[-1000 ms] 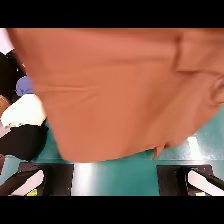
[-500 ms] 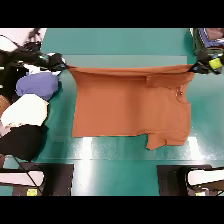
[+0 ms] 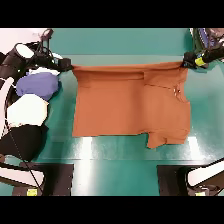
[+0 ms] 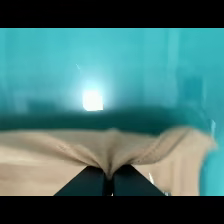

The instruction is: Fold the shirts.

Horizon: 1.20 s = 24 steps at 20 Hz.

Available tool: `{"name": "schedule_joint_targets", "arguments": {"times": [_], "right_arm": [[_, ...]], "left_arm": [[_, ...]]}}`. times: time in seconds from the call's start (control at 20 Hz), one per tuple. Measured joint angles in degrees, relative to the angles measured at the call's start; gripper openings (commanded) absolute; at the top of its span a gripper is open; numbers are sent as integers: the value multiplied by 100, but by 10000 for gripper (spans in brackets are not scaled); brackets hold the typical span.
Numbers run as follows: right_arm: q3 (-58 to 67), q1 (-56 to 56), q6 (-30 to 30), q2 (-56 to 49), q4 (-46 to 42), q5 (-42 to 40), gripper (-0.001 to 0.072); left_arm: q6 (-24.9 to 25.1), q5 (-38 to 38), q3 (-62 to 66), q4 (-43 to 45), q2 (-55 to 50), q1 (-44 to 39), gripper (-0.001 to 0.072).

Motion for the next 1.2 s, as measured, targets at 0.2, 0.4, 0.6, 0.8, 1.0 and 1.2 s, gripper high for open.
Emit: {"name": "schedule_joint_targets", "arguments": {"times": [0.2, 0.4, 0.6, 0.8, 1.0, 1.2], "right_arm": [[-872, 11, -164, 264, -439, 72, 16], [-1687, 66, -212, 442, -601, -96, 17], [-2170, 214, -223, 496, -654, -254, 164], [-2199, 293, -162, 505, -673, -192, 411], [-1974, 175, -138, 739, -697, 413, 409], [-2446, -129, -225, 1582, -702, 903, 409]], "left_arm": [[24, -297, -581, 131, -11, -17, 31], [22, -236, -1261, 173, -13, -17, 31], [20, -157, -1587, 160, -17, -17, 61], [-138, -168, -1661, 83, -17, -11, 486], [-264, -680, -1561, 136, 155, 146, 490], [-291, -1097, -2177, 413, 916, 457, 489]]}}
